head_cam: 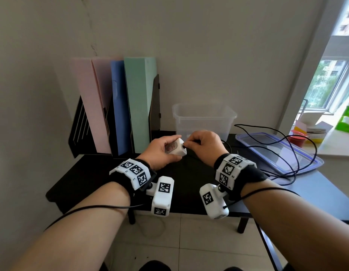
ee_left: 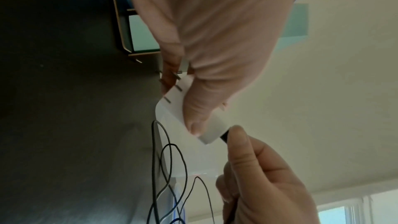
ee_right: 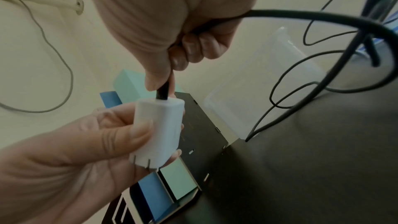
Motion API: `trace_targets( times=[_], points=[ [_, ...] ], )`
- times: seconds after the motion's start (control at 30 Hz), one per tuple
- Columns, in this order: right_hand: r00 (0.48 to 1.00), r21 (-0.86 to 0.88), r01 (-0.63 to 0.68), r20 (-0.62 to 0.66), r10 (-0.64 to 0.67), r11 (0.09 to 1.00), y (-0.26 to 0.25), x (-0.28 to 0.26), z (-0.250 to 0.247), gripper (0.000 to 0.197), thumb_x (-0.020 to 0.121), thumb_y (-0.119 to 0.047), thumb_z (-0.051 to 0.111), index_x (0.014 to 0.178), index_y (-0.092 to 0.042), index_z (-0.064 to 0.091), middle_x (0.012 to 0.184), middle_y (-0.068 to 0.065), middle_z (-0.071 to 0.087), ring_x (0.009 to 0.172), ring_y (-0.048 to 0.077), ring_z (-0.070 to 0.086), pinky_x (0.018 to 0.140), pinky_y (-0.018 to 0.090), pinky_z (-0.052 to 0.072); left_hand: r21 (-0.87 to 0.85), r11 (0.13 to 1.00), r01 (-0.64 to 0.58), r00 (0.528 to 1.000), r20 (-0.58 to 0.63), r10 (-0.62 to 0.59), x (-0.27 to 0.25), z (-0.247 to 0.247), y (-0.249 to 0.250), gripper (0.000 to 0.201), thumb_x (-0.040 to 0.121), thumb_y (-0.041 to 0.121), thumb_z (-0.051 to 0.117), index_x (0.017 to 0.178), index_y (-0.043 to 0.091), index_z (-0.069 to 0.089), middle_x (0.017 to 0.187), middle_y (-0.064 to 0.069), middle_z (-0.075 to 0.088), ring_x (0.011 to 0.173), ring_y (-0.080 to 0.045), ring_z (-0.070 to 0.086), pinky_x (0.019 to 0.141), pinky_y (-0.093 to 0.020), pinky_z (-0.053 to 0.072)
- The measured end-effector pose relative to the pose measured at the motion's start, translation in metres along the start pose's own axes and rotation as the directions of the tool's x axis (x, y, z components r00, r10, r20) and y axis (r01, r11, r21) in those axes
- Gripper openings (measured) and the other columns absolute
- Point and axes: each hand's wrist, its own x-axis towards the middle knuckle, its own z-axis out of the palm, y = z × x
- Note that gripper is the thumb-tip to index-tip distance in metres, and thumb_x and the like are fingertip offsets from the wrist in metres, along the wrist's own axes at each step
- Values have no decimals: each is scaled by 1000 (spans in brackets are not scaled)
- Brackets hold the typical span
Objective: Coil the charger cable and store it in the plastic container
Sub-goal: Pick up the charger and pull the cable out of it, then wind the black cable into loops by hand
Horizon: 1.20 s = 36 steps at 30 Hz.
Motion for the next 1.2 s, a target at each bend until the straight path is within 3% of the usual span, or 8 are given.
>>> trace_targets(
  times=[0.2,0.27,0.4,0.5,0.67,0.87,1.03,1.2],
  points=[
    [1000,159,-12,9,11,987,-13,6,4,17,80,-27,72,94,-18,68,73,-5,62,63,4,55,60,17,43,97,995,-16,998,60,10,8,17,13,38,89,28,58,125,19,52,117,1,56,108,-13,54,93,-27,42],
    [996,240,-79,59,66,967,-9,13,-7,29,79,-29,73,103,-20,60,74,3,64,55,8,54,53,19,43,147,989,-11,999,47,4,14,15,8,29,91,42,49,104,20,62,106,-1,60,101,-16,57,92,-31,43],
    [973,184,-169,187,134,968,14,18,-32,21,78,-16,74,93,-19,60,77,7,62,55,15,54,49,21,44,39,998,42,995,-96,-38,18,-2,5,38,98,35,37,65,22,49,67,2,47,65,-13,45,75,-30,37],
    [979,16,-100,183,95,995,27,17,-44,16,81,-7,68,76,-21,62,83,11,69,61,18,59,59,23,51,-61,996,63,986,-150,-71,21,-9,1,39,98,39,35,65,21,46,76,-2,51,71,-16,47,79,-34,38],
    [991,-355,-62,86,98,933,46,21,-58,15,88,-14,56,92,-20,70,94,2,71,90,21,64,83,30,50,-287,953,101,964,-209,-165,24,-14,1,39,101,34,31,71,16,49,94,1,59,92,-16,54,87,-31,43],
    [979,248,-96,-150,136,964,45,36,-57,22,93,-12,55,109,-13,70,68,0,63,70,13,60,78,22,49,-351,928,123,977,-121,-176,28,-10,0,28,102,16,32,89,14,57,71,-3,54,71,-12,52,70,-23,42],
    [982,400,-4,-170,78,916,21,55,-53,26,97,-11,47,114,-12,65,61,2,56,48,7,58,57,13,49,-417,903,103,983,-98,-157,33,1,13,30,100,8,34,79,15,55,59,-3,45,62,-8,55,66,-19,43],
    [983,255,86,-182,-39,963,8,68,-54,25,95,-14,50,110,-21,68,58,-4,53,44,7,52,52,11,46,-487,873,32,995,-67,-75,45,3,26,32,100,22,38,72,14,52,45,10,37,44,-5,34,61,-22,35]
  ],
)
